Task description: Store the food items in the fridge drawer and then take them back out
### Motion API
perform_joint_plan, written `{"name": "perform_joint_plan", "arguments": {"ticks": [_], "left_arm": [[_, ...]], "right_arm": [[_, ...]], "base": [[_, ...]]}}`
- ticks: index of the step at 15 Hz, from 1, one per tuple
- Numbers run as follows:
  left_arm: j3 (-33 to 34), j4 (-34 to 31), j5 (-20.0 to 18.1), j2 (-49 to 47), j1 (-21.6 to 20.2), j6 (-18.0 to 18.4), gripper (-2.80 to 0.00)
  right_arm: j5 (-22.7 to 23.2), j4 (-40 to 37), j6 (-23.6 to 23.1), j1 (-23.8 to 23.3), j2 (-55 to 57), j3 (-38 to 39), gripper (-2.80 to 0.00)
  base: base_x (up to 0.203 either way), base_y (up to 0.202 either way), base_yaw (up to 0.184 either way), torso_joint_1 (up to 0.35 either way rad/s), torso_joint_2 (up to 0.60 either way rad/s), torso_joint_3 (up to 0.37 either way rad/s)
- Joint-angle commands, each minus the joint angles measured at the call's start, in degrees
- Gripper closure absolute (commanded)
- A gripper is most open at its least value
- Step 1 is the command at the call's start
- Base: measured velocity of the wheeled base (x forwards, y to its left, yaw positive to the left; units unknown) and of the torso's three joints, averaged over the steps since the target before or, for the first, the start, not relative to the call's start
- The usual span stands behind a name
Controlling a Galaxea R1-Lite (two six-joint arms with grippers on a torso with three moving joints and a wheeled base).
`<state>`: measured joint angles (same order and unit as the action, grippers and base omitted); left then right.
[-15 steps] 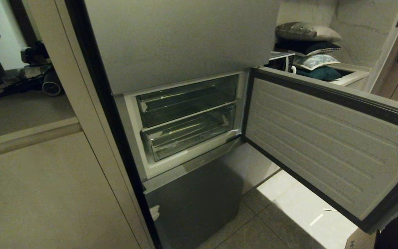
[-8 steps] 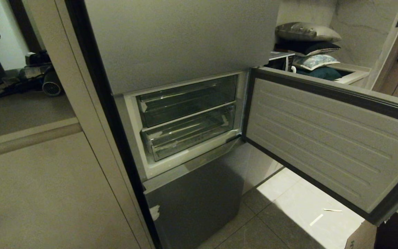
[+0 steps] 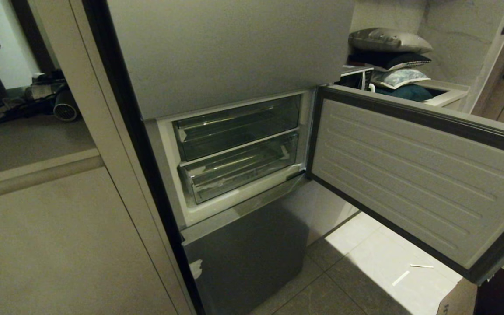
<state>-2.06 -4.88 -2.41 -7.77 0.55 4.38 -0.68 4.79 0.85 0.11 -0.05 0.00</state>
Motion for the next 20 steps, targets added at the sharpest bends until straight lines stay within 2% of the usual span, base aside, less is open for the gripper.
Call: {"name": "perform_joint_plan", "arguments": {"ticks": [1, 11, 15, 20], "left_arm": [[0.17, -0.34, -0.01, 7.46, 0.11, 0.13, 0.00], [0.57, 0.92, 1.09, 7.60, -0.11, -0.32, 0.00], [0.57, 0.92, 2.43, 7.60, -0.11, -3.16, 0.00], [0.57, 1.08, 2.50, 7.68, -0.11, -3.32, 0.00]], "right_arm": [[-0.02, 0.04, 0.03, 0.07, -0.04, 1.76, 0.00], [-0.02, 0.04, -0.05, -0.02, -0.04, 1.76, 0.00], [-0.02, 0.04, 0.03, -0.01, -0.04, 1.76, 0.00], [-0.02, 0.04, 0.03, 0.05, -0.04, 1.76, 0.00]], "base": [[0.000, 0.000, 0.000, 0.000, 0.00, 0.000], [0.000, 0.000, 0.000, 0.000, 0.00, 0.000], [0.000, 0.000, 0.000, 0.000, 0.00, 0.000], [0.000, 0.000, 0.000, 0.000, 0.00, 0.000]]}}
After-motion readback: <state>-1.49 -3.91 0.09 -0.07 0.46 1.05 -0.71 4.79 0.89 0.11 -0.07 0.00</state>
